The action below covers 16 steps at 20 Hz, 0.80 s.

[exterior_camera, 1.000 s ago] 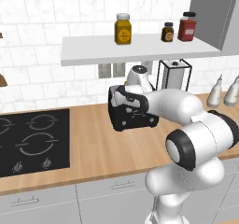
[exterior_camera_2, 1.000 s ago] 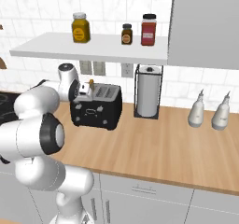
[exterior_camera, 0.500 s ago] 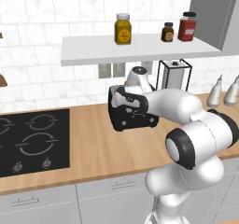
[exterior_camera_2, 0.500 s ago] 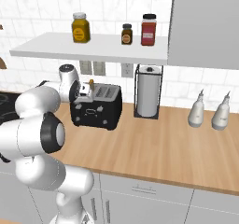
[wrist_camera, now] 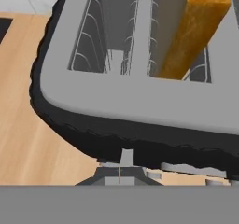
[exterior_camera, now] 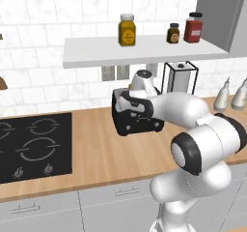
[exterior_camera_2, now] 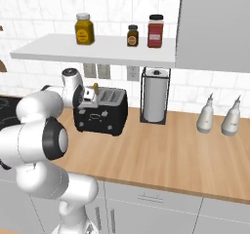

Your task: Start the toaster. Once the lever pops up, take the bread to the plate on the dining counter.

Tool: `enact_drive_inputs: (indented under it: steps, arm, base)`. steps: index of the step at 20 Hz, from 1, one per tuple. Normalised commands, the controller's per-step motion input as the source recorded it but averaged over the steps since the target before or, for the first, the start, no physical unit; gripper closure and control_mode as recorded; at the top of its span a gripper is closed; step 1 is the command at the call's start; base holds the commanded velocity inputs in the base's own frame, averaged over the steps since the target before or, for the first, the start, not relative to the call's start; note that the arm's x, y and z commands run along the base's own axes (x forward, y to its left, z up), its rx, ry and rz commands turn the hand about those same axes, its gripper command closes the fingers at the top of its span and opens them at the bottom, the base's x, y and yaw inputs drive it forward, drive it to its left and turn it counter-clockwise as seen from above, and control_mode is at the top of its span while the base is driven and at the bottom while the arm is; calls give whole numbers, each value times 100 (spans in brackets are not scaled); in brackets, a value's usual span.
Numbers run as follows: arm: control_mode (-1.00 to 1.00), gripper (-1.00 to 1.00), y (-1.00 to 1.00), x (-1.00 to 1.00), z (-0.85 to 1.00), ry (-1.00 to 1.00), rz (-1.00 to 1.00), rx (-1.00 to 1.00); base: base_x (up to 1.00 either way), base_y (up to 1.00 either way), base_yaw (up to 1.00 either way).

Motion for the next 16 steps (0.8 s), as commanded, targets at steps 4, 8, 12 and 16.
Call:
enact_drive_inputs:
  steps: [4,8,12,16]
  arm:
    - [-100,100,0,0,-27,0,-1,0]
    - [-100,100,0,0,-32,0,-1,0]
    - [-100,100,0,0,-30,0,-1,0]
    - [-100,100,0,-1,-36,0,-2,0]
  base:
    - [0,0,0]
    - [0,0,0]
    - [0,0,0]
    - [0,0,0]
